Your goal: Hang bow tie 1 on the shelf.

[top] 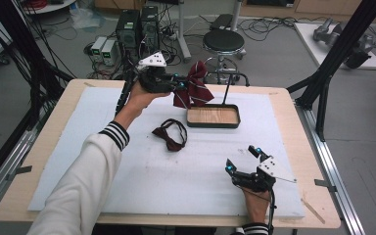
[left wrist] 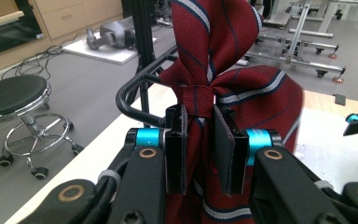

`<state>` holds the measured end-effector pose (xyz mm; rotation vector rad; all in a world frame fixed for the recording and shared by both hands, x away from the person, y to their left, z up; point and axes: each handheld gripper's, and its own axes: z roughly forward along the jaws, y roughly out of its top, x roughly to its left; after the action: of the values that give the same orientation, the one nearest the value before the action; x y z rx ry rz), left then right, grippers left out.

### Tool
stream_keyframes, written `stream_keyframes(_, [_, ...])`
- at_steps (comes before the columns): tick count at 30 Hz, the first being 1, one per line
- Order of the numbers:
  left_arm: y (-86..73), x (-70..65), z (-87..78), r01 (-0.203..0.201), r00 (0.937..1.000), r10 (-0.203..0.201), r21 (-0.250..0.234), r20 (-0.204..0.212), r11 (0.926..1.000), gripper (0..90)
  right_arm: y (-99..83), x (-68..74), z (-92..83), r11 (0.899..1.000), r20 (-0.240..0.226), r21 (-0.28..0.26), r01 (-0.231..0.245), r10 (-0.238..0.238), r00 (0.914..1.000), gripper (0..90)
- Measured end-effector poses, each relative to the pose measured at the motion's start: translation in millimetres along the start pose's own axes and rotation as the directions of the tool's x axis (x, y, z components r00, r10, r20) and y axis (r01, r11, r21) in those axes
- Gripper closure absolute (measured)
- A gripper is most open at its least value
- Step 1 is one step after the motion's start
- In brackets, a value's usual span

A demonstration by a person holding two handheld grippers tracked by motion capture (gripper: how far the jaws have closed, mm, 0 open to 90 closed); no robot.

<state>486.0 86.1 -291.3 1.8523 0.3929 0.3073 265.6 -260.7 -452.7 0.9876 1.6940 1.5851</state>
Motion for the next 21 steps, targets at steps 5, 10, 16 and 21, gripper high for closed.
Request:
stream_keyframes(5, [2.5,0.4,1.0,0.011,0.9997,-0.011,-0.020,-0.022,0.9997,75.4,0.0,-0.2,0.1,1.000,-0.001,-0.002,0.004,-0.004,1.0000,4.0])
stream_keyframes(10, [4.2,2.4,2.5,0.008,0.9991,-0.009,-0.023,-0.040,0.9997,75.5,0.0,0.0,-0.1,1.000,0.000,0.000,0.000,0.000,1.0000,4.0])
stream_keyframes(16, [2.9,9.0,-1.8,0.042,0.9929,-0.046,-0.038,-0.109,0.9984,75.5,0.0,0.1,-0.1,1.000,-0.001,0.000,-0.002,0.002,1.0000,4.0])
stream_keyframes(21, [3.9,10.9,-4.8,0.049,0.9891,-0.057,-0.060,-0.136,0.9970,75.5,-0.1,-0.5,0.2,1.000,-0.001,-0.005,0.010,-0.010,0.9999,4.0])
